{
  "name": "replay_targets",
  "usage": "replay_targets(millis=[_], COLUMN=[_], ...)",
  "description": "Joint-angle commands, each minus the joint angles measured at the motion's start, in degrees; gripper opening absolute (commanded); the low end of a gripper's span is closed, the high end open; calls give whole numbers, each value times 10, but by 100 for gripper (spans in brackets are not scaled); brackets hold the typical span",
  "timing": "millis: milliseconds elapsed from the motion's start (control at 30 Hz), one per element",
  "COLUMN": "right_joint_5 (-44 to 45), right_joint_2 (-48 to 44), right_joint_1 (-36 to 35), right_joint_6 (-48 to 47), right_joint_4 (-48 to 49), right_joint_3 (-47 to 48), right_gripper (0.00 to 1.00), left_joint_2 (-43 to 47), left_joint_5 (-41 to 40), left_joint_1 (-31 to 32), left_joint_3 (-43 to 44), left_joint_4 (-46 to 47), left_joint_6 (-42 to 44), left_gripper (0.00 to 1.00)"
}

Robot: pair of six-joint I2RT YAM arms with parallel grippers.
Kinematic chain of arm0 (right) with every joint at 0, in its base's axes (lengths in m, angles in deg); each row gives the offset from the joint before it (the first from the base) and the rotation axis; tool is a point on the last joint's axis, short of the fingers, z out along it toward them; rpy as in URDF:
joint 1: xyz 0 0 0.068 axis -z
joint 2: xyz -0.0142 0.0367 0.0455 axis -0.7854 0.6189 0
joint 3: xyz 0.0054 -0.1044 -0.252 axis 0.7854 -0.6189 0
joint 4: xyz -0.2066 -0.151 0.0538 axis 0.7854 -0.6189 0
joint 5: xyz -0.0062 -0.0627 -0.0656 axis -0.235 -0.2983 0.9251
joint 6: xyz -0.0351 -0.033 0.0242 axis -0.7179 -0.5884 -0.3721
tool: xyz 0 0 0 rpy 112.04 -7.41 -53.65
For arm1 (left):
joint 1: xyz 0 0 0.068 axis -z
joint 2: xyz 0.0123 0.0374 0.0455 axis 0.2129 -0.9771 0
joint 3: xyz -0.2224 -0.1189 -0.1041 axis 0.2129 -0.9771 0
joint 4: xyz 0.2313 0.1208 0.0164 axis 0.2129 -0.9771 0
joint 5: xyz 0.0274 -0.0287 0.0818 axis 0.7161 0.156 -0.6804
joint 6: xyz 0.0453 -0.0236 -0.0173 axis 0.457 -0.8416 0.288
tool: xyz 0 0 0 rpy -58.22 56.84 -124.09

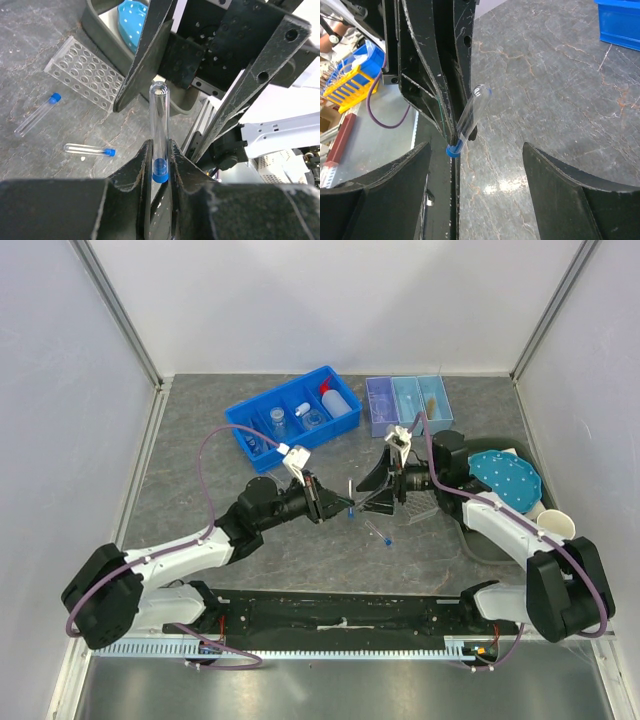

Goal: Organize the chemistry lab equipment

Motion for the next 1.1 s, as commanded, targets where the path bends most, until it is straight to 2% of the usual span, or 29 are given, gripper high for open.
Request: replay_targets(millis=[0,133,400,767,967,1000,1067], right_joint_5=[22,23,49,78,79,80,78], right_joint_2=[6,7,20,37,41,42,46], right_joint_1=[-17,-32,-55,-57,-58,-58,-58], right_joint_6=[78,92,136,187,209,209,209], right_joint_4=[91,102,131,151,169,169,167], right_joint_3=[-2,-5,-9,-4,-6,-5,-2], right_gripper=[82,84,82,73,55,47,37], left_joint_2=[17,33,44,10,-10,-12,-15], left_joint_5=[9,-19,-80,-86,-98,-99,-100], left_joint_1=[-10,-18,-22,-13,1,2,3], left_joint_3=[-7,-15,-38,-29,-19,-17,-14], left_joint_4=[63,67,133,169,170,171,171], left_joint_6=[-33,-46,-85,-100,-90,-89,-88], left_gripper=[4,4,4,6,8,8,9])
